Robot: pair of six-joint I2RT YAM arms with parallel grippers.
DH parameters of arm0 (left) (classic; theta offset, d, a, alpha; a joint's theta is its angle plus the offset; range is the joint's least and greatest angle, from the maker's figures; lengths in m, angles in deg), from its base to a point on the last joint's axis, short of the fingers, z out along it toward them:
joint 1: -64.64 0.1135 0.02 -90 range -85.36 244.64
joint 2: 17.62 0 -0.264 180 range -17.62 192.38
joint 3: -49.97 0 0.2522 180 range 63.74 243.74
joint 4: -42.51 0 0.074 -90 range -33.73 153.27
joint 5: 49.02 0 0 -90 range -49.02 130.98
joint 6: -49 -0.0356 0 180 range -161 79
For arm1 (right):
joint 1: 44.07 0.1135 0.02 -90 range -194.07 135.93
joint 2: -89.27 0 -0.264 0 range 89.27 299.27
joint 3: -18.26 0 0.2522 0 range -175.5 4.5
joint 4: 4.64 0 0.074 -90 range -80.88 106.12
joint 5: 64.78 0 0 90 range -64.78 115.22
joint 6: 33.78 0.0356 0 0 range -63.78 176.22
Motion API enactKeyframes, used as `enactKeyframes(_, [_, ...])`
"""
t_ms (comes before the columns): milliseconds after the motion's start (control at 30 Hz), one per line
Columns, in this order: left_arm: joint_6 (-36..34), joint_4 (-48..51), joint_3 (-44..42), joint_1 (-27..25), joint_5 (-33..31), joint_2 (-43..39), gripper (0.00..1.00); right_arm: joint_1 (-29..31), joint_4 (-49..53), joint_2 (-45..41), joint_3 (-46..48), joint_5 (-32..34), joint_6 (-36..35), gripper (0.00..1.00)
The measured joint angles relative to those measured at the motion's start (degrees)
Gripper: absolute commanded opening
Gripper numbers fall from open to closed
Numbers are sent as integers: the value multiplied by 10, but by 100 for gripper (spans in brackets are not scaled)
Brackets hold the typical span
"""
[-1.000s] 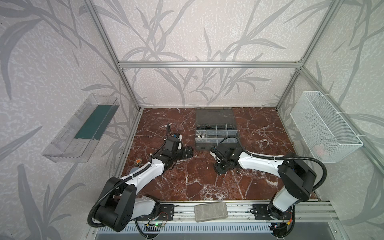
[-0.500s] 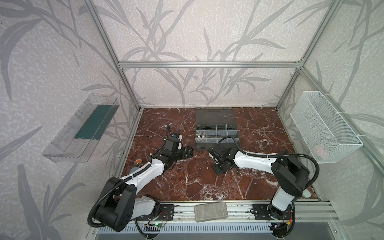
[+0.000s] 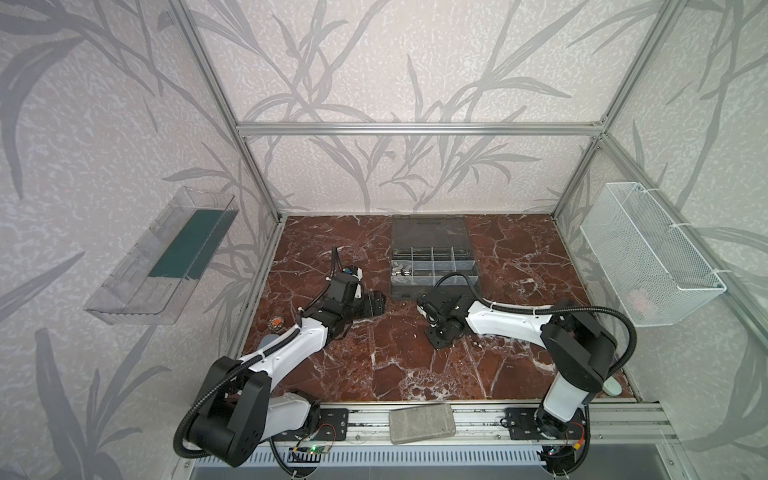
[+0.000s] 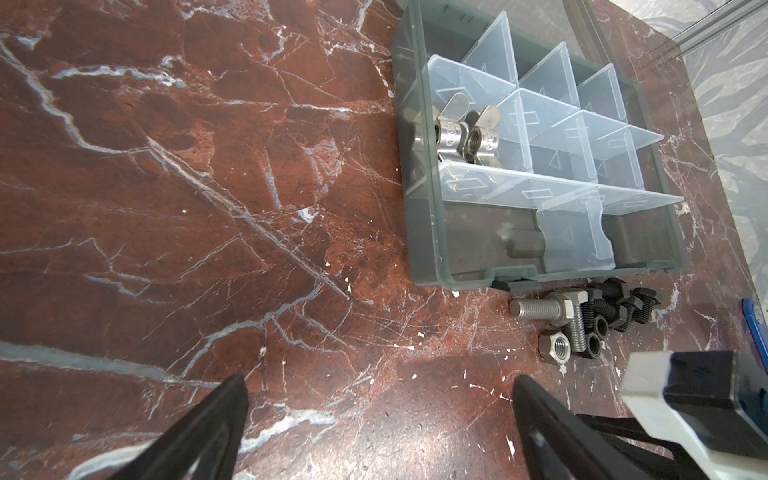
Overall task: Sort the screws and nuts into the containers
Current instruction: 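Close the right gripper on a silver hex nut, then lift the silver hex nut with the right gripper over a box compartment, then open the right gripper to drop the hex nut into the compartment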
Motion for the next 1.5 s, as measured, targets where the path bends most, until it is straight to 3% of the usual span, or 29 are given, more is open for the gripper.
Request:
enactKeyframes(233, [0, 3, 0, 3, 0, -9, 97, -23, 17, -14, -68, -16, -39, 0])
enactKeyframes(600, [1, 6, 0, 4, 1, -17, 97, -118, 7, -33, -186, -56, -101, 0])
enactKeyframes(1000, [14, 8, 0, 6, 9, -16, 97, -183, 21, 116, -356, -57, -123, 0])
enactKeyframes(1500, [19, 9, 0, 6, 12, -16, 97, -183, 47, 214, -414, -58, -124, 0])
